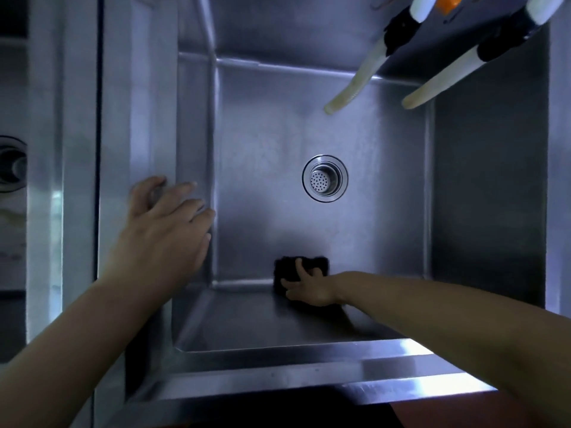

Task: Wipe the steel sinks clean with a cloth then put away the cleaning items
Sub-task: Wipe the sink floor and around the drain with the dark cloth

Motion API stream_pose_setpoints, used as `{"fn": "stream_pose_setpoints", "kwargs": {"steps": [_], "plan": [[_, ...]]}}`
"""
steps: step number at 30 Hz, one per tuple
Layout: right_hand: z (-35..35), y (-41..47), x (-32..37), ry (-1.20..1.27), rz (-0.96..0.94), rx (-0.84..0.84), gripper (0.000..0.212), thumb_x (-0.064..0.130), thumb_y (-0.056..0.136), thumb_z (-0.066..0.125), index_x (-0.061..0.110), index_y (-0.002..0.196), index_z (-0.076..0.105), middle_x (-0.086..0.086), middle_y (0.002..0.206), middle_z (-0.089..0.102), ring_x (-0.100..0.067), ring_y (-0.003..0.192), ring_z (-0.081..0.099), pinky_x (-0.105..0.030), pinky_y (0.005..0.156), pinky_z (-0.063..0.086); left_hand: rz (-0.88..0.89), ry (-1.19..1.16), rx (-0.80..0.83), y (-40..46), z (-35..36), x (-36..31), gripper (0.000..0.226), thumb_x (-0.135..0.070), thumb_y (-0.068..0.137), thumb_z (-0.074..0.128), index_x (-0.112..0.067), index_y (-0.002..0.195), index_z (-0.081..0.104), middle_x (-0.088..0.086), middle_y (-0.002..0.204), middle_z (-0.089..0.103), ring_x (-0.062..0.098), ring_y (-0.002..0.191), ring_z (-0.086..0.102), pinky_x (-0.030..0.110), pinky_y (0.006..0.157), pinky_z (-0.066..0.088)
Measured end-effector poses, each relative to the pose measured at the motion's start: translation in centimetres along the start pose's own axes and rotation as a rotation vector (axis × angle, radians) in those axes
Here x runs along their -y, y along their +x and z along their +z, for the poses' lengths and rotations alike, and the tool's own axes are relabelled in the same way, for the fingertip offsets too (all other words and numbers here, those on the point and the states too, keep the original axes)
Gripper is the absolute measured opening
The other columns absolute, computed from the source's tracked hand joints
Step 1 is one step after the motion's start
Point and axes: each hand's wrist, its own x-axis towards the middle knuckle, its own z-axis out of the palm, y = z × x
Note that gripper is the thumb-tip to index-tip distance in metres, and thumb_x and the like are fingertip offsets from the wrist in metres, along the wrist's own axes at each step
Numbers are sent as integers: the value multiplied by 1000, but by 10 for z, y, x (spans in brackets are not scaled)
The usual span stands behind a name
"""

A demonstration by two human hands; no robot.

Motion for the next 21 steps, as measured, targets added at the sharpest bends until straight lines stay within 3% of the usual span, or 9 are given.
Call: {"fn": "stream_pose_setpoints", "kwargs": {"steps": [3,5,10,16,21], "plan": [[-3,19,31,-222,-179,-158,45,45,100,26,37,144,32,11,158,-8,-28,142,3,-52,112,10,-10,-1,8,0,1,1,23,-22,82,50,-11,89,68,7,89,69,28,113,55,50,105,28],[-3,39,48,-492,-281,-302,45,42,100,28,36,144,31,8,159,-7,-28,141,5,-54,108,13,-12,-5,12,0,1,1,22,-22,82,50,-11,87,69,7,87,69,27,112,55,50,106,28],[-19,85,64,-750,-391,-587,62,46,97,36,37,149,5,1,158,-16,-26,144,-17,-53,111,-12,-13,-8,47,3,-3,1,22,-19,84,49,-11,82,69,8,87,69,28,112,56,50,107,29],[-62,109,50,-665,-330,-865,70,52,92,38,37,149,0,0,159,-10,-29,144,-16,-53,105,-26,-5,0,40,1,4,4,21,-18,84,48,-12,81,68,8,87,68,28,116,55,51,108,28],[-101,101,20,-443,-133,-1049,71,54,89,45,39,148,8,-1,159,-3,-30,145,-10,-57,109,-14,5,15,-12,0,9,4,17,-15,81,50,-11,77,65,11,83,66,30,112,57,53,106,30]]}}
